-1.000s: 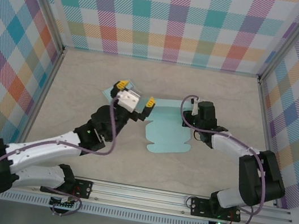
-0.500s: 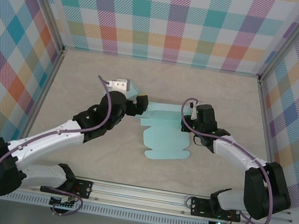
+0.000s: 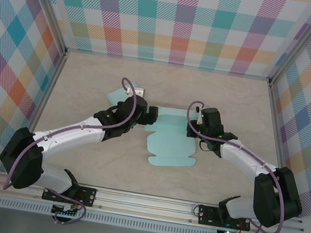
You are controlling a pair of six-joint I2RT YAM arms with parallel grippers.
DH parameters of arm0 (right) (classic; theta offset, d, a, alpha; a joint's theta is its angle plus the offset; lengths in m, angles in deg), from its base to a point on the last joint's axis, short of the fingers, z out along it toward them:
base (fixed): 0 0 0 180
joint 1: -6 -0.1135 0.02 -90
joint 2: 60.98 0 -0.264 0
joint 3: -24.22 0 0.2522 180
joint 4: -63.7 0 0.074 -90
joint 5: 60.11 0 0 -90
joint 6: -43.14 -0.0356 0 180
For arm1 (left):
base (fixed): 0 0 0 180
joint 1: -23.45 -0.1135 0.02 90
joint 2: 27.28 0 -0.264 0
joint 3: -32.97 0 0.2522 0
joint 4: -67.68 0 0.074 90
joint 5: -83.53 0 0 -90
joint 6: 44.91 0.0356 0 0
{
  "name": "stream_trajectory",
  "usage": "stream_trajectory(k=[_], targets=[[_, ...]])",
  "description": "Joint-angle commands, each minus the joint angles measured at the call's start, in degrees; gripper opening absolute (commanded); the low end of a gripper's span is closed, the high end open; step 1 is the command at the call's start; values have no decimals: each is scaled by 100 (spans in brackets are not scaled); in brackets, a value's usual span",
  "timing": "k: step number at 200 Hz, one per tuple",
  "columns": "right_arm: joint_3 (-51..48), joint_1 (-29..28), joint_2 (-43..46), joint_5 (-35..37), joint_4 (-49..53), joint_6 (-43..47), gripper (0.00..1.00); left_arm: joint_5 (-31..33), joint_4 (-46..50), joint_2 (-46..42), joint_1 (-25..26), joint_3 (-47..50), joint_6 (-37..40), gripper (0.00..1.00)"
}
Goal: Fold the paper box
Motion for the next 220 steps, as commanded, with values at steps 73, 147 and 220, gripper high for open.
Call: stream_trajectory(k=[73,147,220], targets=[[322,-369,-106,133,79,-425,0,-324,-1068,275,99,373,-297,100],[457,-643,-278,747,429,-784,0,153,-1584,291,266,716,-731,100],[275,-642,-347,1350,455,-936,0,368,-677,-1611,267,2255,-1974,100]])
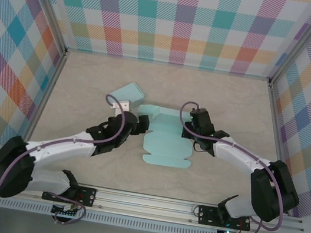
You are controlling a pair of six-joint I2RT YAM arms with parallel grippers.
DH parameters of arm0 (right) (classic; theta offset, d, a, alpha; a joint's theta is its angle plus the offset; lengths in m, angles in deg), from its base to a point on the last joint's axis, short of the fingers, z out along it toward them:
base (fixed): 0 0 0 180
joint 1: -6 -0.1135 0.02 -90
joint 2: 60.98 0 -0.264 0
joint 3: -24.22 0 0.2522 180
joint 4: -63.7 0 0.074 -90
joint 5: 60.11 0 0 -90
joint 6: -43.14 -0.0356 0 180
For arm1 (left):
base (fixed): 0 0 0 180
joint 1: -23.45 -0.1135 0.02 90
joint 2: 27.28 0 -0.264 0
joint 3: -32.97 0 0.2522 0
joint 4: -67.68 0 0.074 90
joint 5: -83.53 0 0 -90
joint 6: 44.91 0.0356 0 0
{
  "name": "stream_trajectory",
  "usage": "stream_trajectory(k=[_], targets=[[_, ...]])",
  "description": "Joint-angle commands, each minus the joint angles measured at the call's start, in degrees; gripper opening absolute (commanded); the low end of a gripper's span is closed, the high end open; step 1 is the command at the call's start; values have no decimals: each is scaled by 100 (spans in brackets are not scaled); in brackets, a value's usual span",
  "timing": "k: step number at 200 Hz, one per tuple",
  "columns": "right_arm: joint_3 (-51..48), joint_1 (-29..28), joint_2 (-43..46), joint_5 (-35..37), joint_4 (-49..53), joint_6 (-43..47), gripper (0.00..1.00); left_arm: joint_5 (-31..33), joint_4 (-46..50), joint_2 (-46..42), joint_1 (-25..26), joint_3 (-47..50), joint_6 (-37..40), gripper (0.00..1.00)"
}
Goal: Fold the paper box
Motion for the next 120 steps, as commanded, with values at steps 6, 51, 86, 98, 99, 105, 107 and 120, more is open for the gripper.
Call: stream_trajectory(k=[6,51,86,98,99,105,107,120], targets=[[10,-36,-17,237,-15,-120,0,-167,330,-754,41,600,-752,100],[-167,-45,150,263,-174,-149,0,-1083,-412,-1133,56,1323,-953,91],[-229,-49,213,229,-187,-175,0,-1614,-1083,-683,52,1190,-695,88],[-251,-54,215,191,-221,-193,0,-1779,-1431,-445,55,1185,-697,85],[-255,-54,218,188,-221,-195,0,-1787,-1451,-421,56,1186,-693,85],[-267,-54,221,157,-240,-197,0,-1851,-1625,-299,54,1172,-697,84],[-272,-54,226,152,-245,-198,0,-1872,-1661,-255,53,1164,-702,83],[-325,-71,255,90,-324,-201,0,-1947,-1865,17,58,1070,-701,82]])
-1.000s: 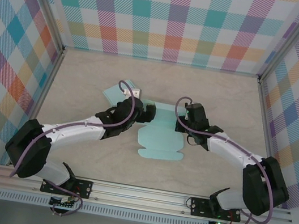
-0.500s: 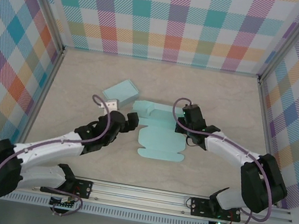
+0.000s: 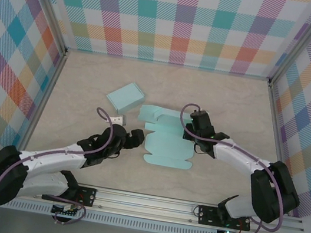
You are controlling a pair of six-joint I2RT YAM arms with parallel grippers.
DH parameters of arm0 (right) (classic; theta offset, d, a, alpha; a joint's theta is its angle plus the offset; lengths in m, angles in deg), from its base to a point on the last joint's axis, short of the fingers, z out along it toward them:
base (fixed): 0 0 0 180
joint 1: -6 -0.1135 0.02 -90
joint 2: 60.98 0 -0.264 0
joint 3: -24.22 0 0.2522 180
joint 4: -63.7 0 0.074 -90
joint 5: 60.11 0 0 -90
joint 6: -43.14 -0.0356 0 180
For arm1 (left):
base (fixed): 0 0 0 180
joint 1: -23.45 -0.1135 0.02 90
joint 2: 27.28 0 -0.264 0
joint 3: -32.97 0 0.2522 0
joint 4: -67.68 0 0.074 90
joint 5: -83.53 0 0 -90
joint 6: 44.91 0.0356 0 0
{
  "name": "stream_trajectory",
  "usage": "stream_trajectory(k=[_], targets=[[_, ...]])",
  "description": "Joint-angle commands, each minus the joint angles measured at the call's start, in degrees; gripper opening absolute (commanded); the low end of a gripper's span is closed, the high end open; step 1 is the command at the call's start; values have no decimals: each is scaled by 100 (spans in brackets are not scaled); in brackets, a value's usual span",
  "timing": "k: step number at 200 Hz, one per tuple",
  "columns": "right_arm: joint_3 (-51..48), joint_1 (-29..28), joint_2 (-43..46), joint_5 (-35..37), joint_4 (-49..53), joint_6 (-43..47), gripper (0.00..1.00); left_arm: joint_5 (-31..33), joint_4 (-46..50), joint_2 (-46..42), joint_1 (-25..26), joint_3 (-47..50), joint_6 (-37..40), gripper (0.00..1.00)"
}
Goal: Fold the paper box
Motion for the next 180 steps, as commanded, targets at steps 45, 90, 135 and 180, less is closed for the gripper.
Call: stream_trajectory(k=[45,90,135,180], targets=[[-167,-106,293,-144,-218,-97,0,-499,-1193,1107,69,-600,225,77],[-202,-161,372,-152,-203,-124,0,-537,-1392,1597,68,-750,114,70],[-220,-213,339,-135,-215,-116,0,-528,-1608,1694,149,-938,400,52],[-201,-283,268,-126,-213,-131,0,-519,-1527,1821,258,-1237,782,44]])
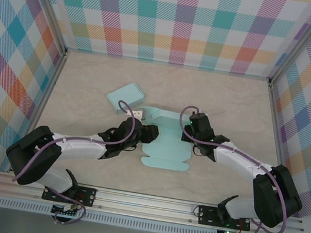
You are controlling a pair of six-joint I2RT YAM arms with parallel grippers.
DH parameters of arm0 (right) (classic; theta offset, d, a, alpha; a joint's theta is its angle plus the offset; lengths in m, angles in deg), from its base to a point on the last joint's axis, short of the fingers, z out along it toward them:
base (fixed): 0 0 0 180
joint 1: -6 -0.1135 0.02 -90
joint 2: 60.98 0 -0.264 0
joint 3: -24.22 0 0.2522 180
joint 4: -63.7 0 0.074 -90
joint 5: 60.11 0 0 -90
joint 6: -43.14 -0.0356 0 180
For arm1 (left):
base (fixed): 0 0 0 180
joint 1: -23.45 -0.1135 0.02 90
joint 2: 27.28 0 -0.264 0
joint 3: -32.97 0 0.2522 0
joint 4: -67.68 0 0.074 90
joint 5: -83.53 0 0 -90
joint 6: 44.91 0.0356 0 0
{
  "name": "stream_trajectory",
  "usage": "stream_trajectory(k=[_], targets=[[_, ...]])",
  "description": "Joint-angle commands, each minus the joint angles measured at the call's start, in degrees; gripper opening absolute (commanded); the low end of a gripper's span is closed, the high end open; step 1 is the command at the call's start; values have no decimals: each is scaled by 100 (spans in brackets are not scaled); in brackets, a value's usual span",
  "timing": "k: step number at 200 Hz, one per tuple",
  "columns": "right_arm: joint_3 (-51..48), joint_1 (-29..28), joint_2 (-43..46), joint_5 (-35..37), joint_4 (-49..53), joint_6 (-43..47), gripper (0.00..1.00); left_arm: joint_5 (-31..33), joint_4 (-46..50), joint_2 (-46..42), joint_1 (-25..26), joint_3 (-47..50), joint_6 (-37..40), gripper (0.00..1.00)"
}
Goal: Fold the paper box
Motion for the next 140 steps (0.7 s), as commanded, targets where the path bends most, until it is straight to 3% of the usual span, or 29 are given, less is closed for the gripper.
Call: stream_trajectory(k=[1,80,140], targets=[[-42,-105,43,-36,-128,-95,0,-13,-176,134,103,-269,312,43],[-18,-215,-1,-7,-53,-242,0,32,-476,660,143,-387,59,37],[-14,-215,-90,218,62,-231,0,-318,422,-753,229,33,770,45]])
